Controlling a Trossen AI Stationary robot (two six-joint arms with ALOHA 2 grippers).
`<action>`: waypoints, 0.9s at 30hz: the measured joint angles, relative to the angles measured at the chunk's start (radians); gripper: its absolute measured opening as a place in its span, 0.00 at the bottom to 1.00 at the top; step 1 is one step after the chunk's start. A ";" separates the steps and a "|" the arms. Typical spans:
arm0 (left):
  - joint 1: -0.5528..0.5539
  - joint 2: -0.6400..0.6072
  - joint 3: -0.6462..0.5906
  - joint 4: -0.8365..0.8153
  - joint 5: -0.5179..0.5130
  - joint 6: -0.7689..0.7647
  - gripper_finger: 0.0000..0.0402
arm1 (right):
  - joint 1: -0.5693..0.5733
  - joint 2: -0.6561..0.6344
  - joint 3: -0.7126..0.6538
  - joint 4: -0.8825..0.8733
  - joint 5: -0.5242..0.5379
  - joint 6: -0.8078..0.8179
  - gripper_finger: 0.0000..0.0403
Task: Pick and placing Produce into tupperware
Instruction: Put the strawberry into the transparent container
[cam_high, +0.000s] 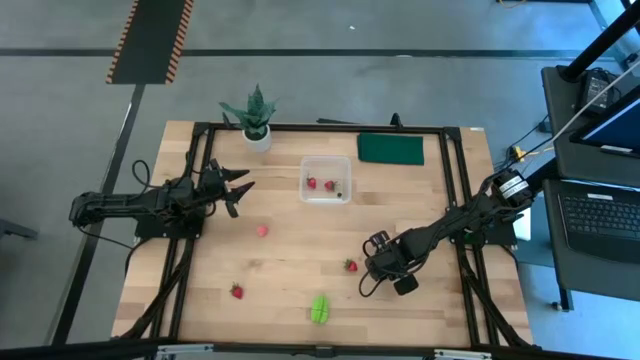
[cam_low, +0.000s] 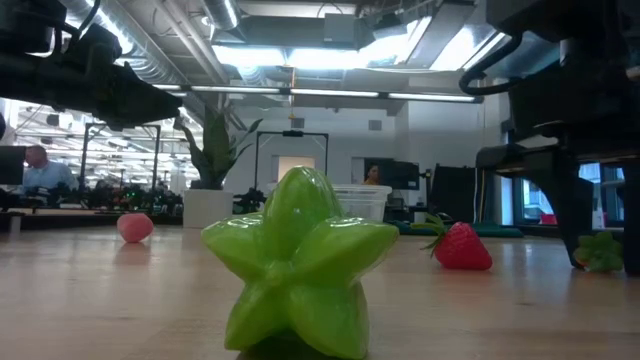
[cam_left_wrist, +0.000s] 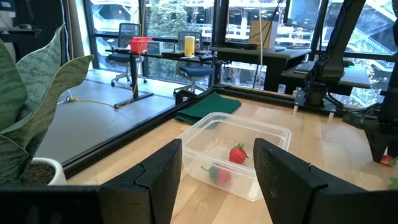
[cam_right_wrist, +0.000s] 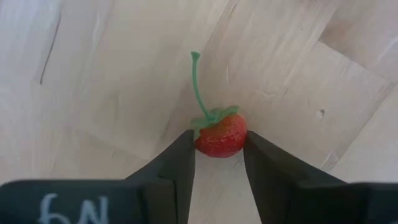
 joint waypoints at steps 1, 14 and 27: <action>0.000 0.000 0.000 0.000 0.000 0.000 0.48 | 0.000 0.000 0.000 0.000 0.000 0.000 0.32; 0.000 0.000 0.000 0.000 0.000 -0.001 0.48 | -0.029 -0.053 0.002 -0.092 0.002 -0.009 0.31; 0.000 0.000 0.000 0.000 0.000 -0.003 0.48 | -0.197 -0.161 0.267 -0.118 0.250 -0.166 0.30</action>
